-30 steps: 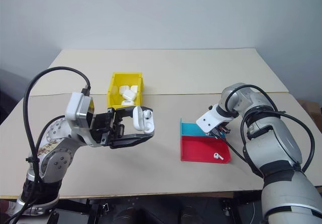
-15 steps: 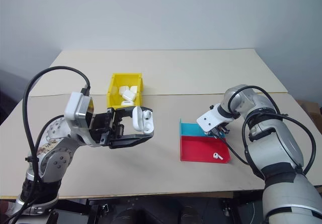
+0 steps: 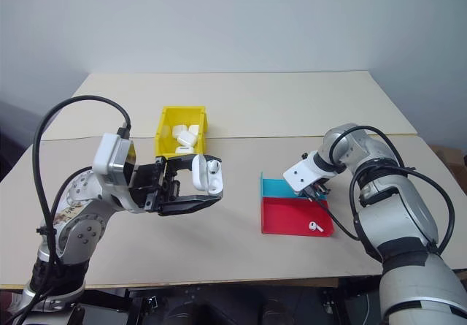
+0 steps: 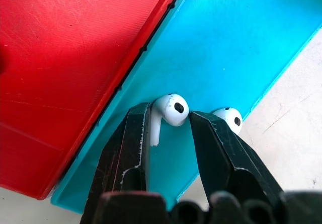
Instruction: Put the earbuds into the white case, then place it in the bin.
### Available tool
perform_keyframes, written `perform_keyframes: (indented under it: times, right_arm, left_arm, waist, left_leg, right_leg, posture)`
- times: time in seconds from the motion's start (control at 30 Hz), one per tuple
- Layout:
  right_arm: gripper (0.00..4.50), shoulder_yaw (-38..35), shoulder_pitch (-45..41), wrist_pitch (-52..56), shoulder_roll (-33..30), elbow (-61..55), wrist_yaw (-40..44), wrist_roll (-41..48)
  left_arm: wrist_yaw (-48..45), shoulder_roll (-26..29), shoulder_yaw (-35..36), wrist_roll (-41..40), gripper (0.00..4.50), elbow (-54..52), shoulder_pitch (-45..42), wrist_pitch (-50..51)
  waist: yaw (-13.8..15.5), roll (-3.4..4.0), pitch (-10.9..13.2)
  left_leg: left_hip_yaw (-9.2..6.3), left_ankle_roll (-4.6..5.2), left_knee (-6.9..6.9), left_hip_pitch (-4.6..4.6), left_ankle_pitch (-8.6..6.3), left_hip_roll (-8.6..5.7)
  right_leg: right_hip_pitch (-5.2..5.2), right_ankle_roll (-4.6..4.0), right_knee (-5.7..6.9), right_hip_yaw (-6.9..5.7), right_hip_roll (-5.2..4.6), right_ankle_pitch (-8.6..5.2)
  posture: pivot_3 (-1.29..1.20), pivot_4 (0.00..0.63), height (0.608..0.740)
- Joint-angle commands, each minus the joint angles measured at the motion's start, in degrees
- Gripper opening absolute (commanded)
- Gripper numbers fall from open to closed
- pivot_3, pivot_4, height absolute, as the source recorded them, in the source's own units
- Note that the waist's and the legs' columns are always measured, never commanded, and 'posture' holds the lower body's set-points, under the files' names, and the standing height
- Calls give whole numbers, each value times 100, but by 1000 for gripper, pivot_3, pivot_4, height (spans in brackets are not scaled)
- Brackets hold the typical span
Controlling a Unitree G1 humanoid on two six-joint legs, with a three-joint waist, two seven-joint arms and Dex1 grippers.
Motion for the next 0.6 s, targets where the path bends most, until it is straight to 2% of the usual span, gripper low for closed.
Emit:
perform_keyframes:
  times: [0.03,0.07,0.23,0.43,0.6]
  right_arm:
    - [1630,48,152,47,60,-7,63,-32]
    - [1630,52,153,55,62,-3,76,-35]
    - [626,4,206,96,57,-34,213,42]
    - [623,-263,270,378,4,-144,182,293]
    - [623,-1315,232,1555,-276,-824,699,1554]
  left_arm:
    - [25,29,94,-116,2815,-174,11,-69]
    - [26,31,95,-118,2815,-177,13,-69]
    - [26,43,106,-126,2815,-182,23,-65]
    - [20,49,89,-132,2815,-142,-12,-61]
    - [-80,-8,39,-96,2815,150,-268,-104]
  waist:
    - [1,0,0]
    - [1,0,0]
    - [1,0,0]
    - [-1,0,0]
    - [14,6,5]
  left_leg:
    - [0,0,0,2,0,0]
    - [-1,0,-1,4,0,0]
    - [-1,1,-2,15,0,0]
    - [-3,4,-13,39,-3,0]
    - [-2,3,-22,39,-2,-2]
  right_leg:
    - [3,0,-1,0,0,0]
    - [5,0,-2,0,0,0]
    - [15,0,-3,-1,0,0]
    - [41,0,-12,-5,0,-1]
    - [39,-1,-13,-4,-1,-1]
  posture:
    - [0,150,740]
    - [0,150,740]
    - [0,150,740]
    - [0,150,740]
    - [0,150,740]
